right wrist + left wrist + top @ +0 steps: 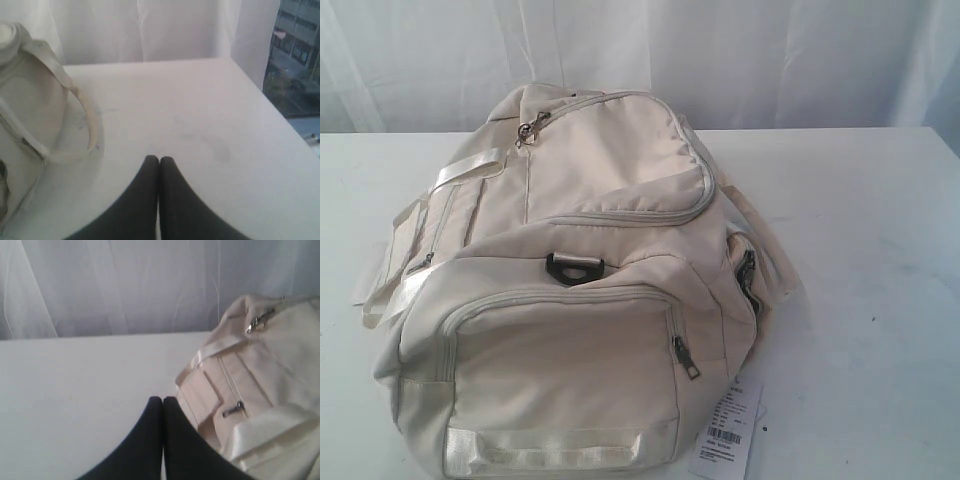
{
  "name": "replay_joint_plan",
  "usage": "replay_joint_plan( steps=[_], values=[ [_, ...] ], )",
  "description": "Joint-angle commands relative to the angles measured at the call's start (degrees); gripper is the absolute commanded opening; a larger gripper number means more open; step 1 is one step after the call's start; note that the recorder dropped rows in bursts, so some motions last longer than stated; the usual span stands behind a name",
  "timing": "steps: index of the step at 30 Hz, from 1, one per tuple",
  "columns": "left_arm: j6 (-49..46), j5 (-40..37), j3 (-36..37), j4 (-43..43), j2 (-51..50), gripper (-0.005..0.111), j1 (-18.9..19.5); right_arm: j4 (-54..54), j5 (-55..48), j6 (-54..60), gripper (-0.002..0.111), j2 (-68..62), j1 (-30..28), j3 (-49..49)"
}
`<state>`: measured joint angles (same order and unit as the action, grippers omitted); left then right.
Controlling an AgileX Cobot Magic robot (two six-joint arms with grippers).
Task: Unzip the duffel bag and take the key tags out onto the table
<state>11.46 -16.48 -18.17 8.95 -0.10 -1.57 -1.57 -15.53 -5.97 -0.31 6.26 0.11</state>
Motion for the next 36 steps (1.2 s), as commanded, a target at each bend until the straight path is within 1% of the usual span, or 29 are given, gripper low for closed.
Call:
replay_joint_plan(
  steps=[1, 6, 7, 10, 15, 17, 20, 22, 26, 31, 33, 36],
  values=[
    [0.1, 4.2, -3.0, 1.0, 0.1, 0.000, -0.3, -0.3, 8.3, -0.2, 0.000, 0.3, 0.0, -0.1],
    [0.1, 6.4, -3.2, 1.0, 0.1, 0.000, -0.3, -0.3, 10.4, -0.2, 0.000, 0.3, 0.0, -0.1],
    [0.1, 6.4, -3.2, 1.0, 0.1, 0.000, -0.3, -0.3, 12.1, -0.2, 0.000, 0.3, 0.0, -0.1],
    [0.1, 6.4, -3.2, 1.0, 0.1, 0.000, -0.3, -0.3, 23.5, -0.2, 0.000, 0.3, 0.0, -0.1],
    [0.1, 6.4, -3.2, 1.1, 0.1, 0.000, -0.3, -0.3, 33.6, -0.6, 0.000, 0.3, 0.0, -0.1],
    [0.1, 6.4, -3.2, 2.0, 0.1, 0.000, -0.3, -0.3, 36.6, -3.6, 0.000, 0.3, 0.0, -0.1],
    [0.2, 6.7, -3.2, 2.0, 0.1, 0.000, -0.3, -0.3, 37.7, -3.7, 0.000, 0.3, 0.0, -0.1],
    [0.1, 10.6, -3.2, 2.0, 0.1, 0.000, -0.3, 0.7, 39.7, -7.8, 0.000, 0.3, 0.0, -0.1],
    [0.2, 20.3, -3.2, 2.0, 0.1, 0.000, -0.3, 0.7, 39.7, -17.3, 0.000, 0.3, 0.0, -0.1],
    [0.3, 29.4, -3.2, 2.0, 0.1, 0.000, -0.3, 1.6, 39.6, -23.6, 0.000, 0.3, 0.0, -0.1],
    [-0.4, 33.4, -3.2, 2.0, 0.1, 0.000, -0.3, 3.9, 37.6, -25.3, 0.000, 0.3, 0.0, -0.1],
    [-5.6, 40.9, -3.2, 2.0, -1.7, 0.000, -0.3, 4.8, 31.0, -26.2, 0.000, 0.2, 0.0, 1.6]
  ],
)
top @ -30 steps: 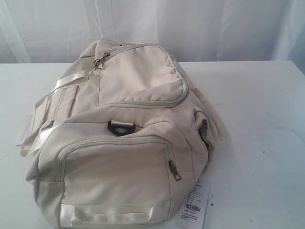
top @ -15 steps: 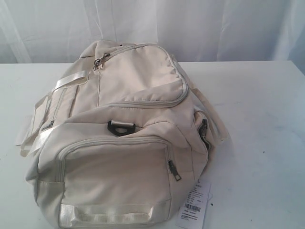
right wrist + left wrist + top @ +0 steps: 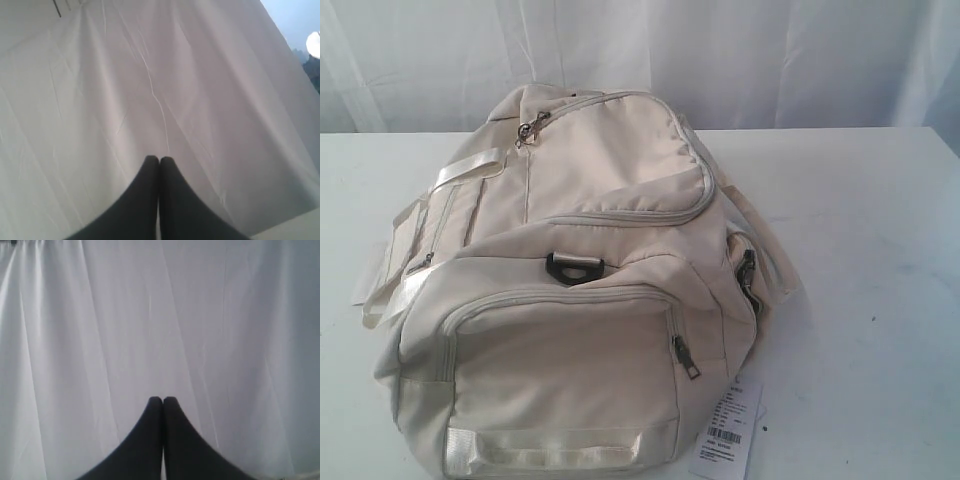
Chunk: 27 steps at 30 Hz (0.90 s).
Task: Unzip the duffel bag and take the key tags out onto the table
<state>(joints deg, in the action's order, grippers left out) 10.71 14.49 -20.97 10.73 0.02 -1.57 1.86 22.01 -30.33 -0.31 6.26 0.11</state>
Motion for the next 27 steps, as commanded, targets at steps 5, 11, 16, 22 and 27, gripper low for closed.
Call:
replay_joint_plan(
  steps=[5, 11, 16, 22, 27],
  values=[
    [-12.1, 10.9, -0.4, 0.2, -10.7, 0.000, -0.3, 0.6, -9.1, -1.8, 0.000, -8.1, 0.0, 7.3],
    [-11.2, 6.5, -0.4, -2.4, -20.2, 0.000, -2.1, -10.5, -12.3, -9.8, 0.000, -23.1, 0.2, 17.1],
    [-0.7, -3.3, -0.4, -4.6, -25.9, 0.000, -2.2, -33.3, -10.4, -26.2, 0.000, -33.4, 6.0, 23.2],
    [3.5, -18.4, -6.7, -3.6, -29.3, 0.000, -5.6, -66.0, -0.3, -52.3, 0.000, -45.2, 14.1, 29.1],
    [-4.0, -36.0, -16.1, -6.1, -32.9, 0.000, -10.6, -91.1, 2.0, -75.8, 0.000, -57.4, 15.9, 37.3]
  ],
)
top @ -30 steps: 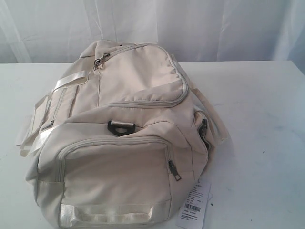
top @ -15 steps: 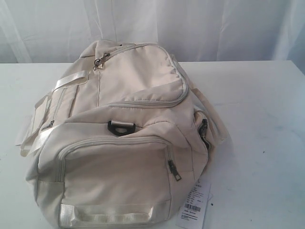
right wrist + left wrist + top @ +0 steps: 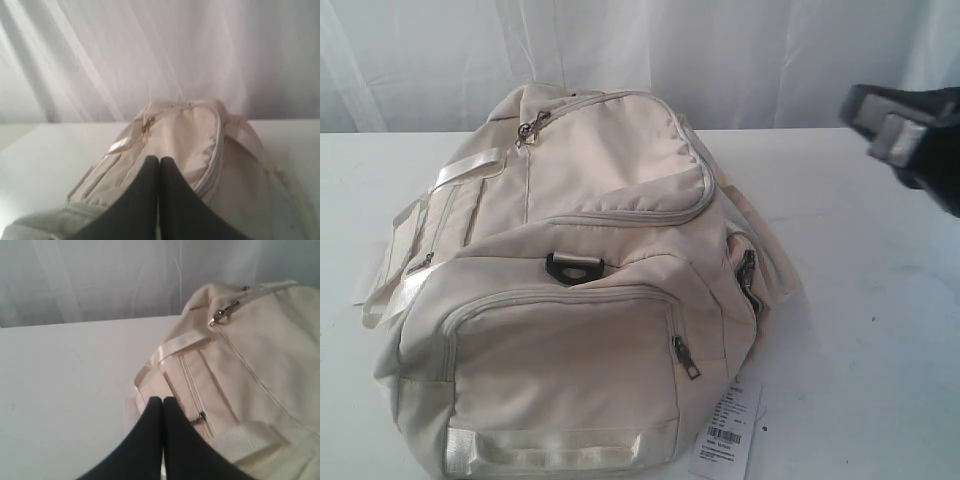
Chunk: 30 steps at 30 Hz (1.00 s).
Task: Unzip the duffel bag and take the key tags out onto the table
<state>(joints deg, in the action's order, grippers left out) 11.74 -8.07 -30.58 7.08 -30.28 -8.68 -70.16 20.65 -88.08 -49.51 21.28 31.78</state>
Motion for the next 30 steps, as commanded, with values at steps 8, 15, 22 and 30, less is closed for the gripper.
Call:
replay_joint_plan(
  steps=[8, 15, 22, 30],
  values=[
    [-47.3, -36.1, -15.4, -39.9, -14.7, 0.000, -8.3, -29.8, 11.9, -32.5, 0.000, -23.3, 0.9, 19.3],
    [-59.9, -32.4, -15.4, -51.4, -21.9, 0.000, -8.3, -29.8, -7.9, -13.4, 0.000, -25.9, 0.9, 22.1],
    [-60.5, -27.5, -15.4, -50.5, -25.8, 0.003, -8.3, -26.9, -32.9, 1.6, 0.000, -26.0, 0.9, 21.7],
    [-60.5, -21.7, -15.4, -50.7, -30.9, 0.062, -8.3, 24.3, -51.2, 53.5, 0.000, -30.9, 0.9, 25.7]
  ],
)
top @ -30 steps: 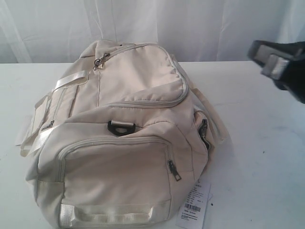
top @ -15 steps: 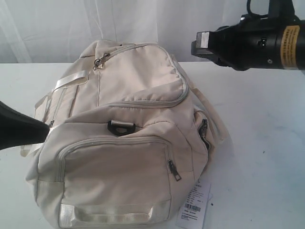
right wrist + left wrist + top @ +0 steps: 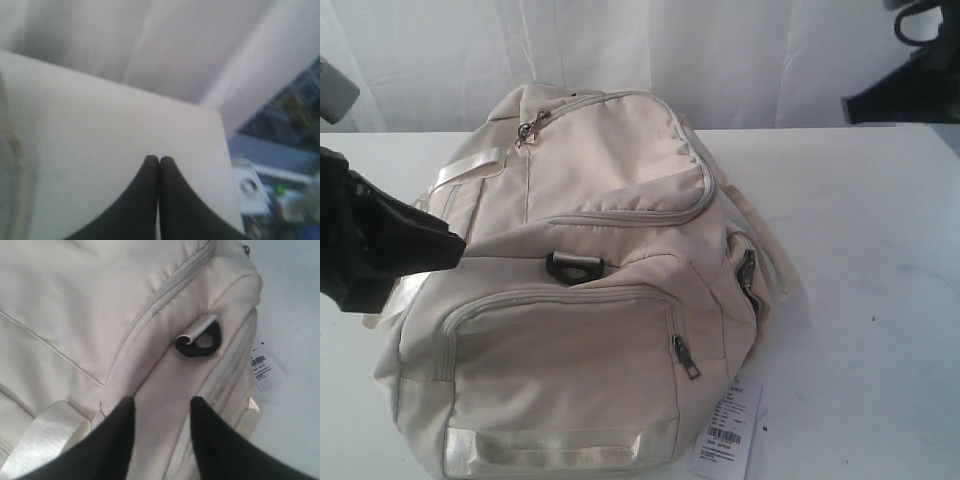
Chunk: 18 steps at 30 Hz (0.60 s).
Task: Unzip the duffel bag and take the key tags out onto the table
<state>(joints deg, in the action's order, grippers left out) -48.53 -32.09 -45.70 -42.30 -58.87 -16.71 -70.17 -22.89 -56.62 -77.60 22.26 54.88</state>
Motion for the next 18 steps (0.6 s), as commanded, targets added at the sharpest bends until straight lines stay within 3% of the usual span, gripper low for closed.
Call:
replay_joint_plan(
  steps=[1, 3, 6, 9, 13, 17, 18],
  values=[
    [-0.3, 2.8, -0.3, -1.3, -3.4, 0.067, -0.3, 30.3, -7.5, 26.2, 0.000, -3.2, 0.0, 3.3],
    [-0.3, 3.0, -0.1, -1.3, -5.8, 0.072, -0.3, 46.3, -7.2, 40.6, 0.000, -3.7, 0.6, 5.2],
    [-0.3, 2.3, 0.0, -1.9, -9.5, 0.070, -0.3, 62.8, -8.1, 56.6, 0.000, -3.9, 1.4, 7.1],
    [-0.3, 0.5, 0.0, -1.8, -13.0, 0.062, -0.8, 70.2, -10.8, 63.1, 0.000, -3.9, 2.5, 8.1],
    [0.9, -4.7, -0.1, 2.3, -15.6, 0.036, -0.8, 70.7, -12.8, 63.9, 0.000, -3.8, 3.4, 8.4],
    [8.3, -9.6, -0.9, 15.4, -15.1, 0.000, -0.7, 71.6, -13.6, 63.9, 0.000, -3.8, 3.4, 8.4],
    [10.4, -10.8, -1.3, 18.4, -14.8, 0.000, -0.7, 72.0, -13.5, 63.9, 0.000, -3.8, 3.4, 8.4]
  ],
)
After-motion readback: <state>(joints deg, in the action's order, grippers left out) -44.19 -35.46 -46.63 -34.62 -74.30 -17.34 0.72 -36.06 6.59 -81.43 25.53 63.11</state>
